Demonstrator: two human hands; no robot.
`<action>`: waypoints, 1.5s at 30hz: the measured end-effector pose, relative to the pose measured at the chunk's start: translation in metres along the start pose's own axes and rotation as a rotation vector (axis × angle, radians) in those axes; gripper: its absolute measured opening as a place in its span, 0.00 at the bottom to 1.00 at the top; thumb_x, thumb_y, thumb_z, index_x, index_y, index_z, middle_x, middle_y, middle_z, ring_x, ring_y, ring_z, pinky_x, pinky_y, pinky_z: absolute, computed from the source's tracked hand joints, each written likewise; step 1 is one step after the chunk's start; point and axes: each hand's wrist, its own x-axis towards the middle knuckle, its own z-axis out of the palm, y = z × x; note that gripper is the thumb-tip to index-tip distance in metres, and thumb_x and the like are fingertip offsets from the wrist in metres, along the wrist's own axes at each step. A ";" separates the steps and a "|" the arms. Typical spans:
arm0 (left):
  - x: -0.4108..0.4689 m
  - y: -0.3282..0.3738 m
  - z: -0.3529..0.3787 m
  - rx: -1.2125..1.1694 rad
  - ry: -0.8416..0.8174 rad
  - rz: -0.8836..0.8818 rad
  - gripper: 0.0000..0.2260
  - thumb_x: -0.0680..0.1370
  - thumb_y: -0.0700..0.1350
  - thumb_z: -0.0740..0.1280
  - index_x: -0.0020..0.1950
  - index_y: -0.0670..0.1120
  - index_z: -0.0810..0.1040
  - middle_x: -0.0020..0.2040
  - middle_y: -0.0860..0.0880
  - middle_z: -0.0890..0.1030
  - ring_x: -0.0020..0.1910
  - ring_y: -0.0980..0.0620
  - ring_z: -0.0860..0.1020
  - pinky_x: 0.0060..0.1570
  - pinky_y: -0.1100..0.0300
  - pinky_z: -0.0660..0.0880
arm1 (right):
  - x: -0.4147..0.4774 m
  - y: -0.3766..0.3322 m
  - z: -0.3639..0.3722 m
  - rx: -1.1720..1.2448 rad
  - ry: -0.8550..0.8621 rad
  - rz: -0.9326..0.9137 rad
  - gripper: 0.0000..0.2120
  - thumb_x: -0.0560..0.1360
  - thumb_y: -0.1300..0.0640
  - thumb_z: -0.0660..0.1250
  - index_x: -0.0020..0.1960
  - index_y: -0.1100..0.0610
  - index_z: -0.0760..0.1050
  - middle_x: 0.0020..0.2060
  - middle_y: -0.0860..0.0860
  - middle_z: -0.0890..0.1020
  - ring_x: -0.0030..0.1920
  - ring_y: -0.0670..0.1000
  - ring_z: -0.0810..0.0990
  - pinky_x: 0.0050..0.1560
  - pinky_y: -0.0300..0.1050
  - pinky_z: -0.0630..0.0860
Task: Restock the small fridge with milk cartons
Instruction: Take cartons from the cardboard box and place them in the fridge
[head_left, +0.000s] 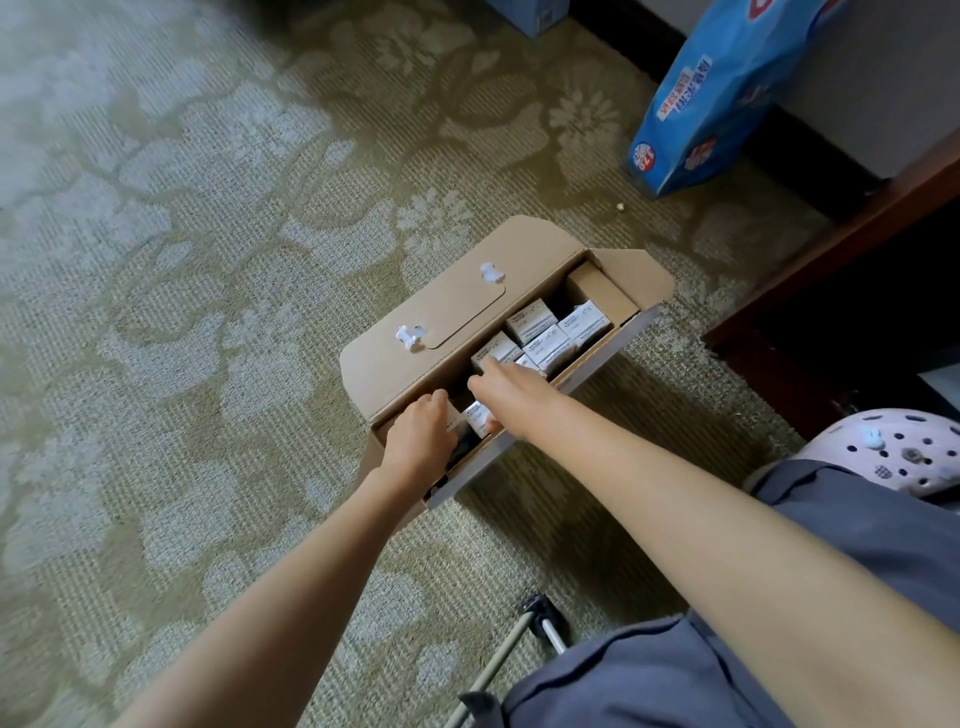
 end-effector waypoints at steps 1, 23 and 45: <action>-0.001 -0.001 0.001 0.000 0.008 0.003 0.12 0.79 0.47 0.61 0.56 0.39 0.69 0.54 0.42 0.77 0.54 0.42 0.76 0.46 0.52 0.70 | -0.003 0.001 -0.001 -0.014 0.018 -0.023 0.15 0.74 0.70 0.63 0.60 0.64 0.70 0.64 0.63 0.67 0.52 0.58 0.78 0.47 0.45 0.72; -0.014 0.013 -0.016 -0.042 0.047 -0.078 0.13 0.77 0.45 0.65 0.56 0.41 0.68 0.54 0.42 0.79 0.55 0.41 0.77 0.48 0.51 0.71 | -0.003 -0.003 0.010 0.037 0.214 0.033 0.14 0.72 0.69 0.64 0.56 0.58 0.69 0.63 0.59 0.64 0.60 0.58 0.68 0.47 0.49 0.73; -0.072 0.120 -0.180 -0.221 0.443 0.356 0.15 0.71 0.34 0.69 0.57 0.43 0.77 0.54 0.45 0.78 0.48 0.50 0.73 0.42 0.59 0.68 | -0.163 0.033 -0.129 0.036 0.571 0.171 0.14 0.71 0.55 0.70 0.52 0.55 0.68 0.49 0.54 0.75 0.48 0.57 0.78 0.39 0.44 0.66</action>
